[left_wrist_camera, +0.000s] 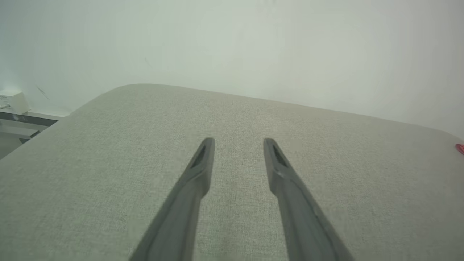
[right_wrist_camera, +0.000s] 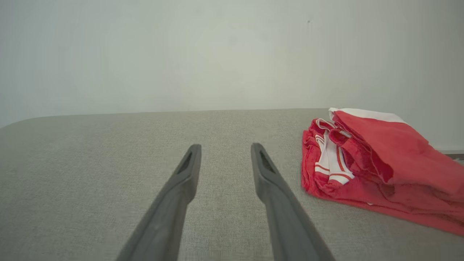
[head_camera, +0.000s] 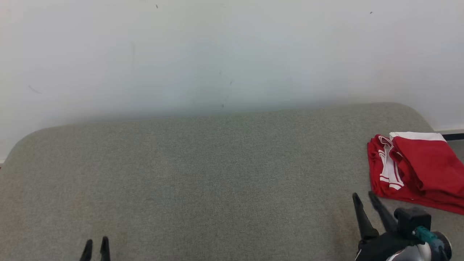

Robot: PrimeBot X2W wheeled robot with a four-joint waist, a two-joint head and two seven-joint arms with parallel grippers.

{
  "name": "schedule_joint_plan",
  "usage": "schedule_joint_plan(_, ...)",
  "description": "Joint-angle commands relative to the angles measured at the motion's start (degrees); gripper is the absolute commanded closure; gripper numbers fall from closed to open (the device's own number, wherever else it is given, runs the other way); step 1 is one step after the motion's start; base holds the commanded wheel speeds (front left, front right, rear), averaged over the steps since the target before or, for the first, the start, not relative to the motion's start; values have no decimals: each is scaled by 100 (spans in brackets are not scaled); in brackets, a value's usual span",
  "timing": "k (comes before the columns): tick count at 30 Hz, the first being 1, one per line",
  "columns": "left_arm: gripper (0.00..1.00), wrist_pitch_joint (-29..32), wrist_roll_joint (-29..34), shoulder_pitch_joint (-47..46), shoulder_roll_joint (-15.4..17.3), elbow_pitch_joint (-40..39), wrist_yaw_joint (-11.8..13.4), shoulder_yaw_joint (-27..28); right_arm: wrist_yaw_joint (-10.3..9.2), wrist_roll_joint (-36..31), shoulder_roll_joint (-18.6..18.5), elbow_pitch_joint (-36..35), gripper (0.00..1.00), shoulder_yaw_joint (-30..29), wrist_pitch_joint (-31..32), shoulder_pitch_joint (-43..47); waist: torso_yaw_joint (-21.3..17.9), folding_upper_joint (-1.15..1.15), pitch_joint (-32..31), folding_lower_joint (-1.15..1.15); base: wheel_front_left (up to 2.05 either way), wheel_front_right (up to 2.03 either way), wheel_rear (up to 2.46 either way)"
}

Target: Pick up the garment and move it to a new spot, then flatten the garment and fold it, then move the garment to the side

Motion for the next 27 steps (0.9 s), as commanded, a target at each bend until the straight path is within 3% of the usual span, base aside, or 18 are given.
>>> schedule_joint_plan(1,100,13,-13,-3,-8,31,0,5,0,13,9,23,100,-9,8,13,0,0,1,0,0,0,0)
schedule_joint_plan(5,100,76,-114,64,-59,229,0,9,0,107,75,203,100,-20,39,209,1,0,5,0,0,0,0)
schedule_joint_plan(27,100,656,-2393,-237,-46,108,-5,-57,-3,2314,267,-82,100,-318,420,180,22,0,107,0,0,0,0)
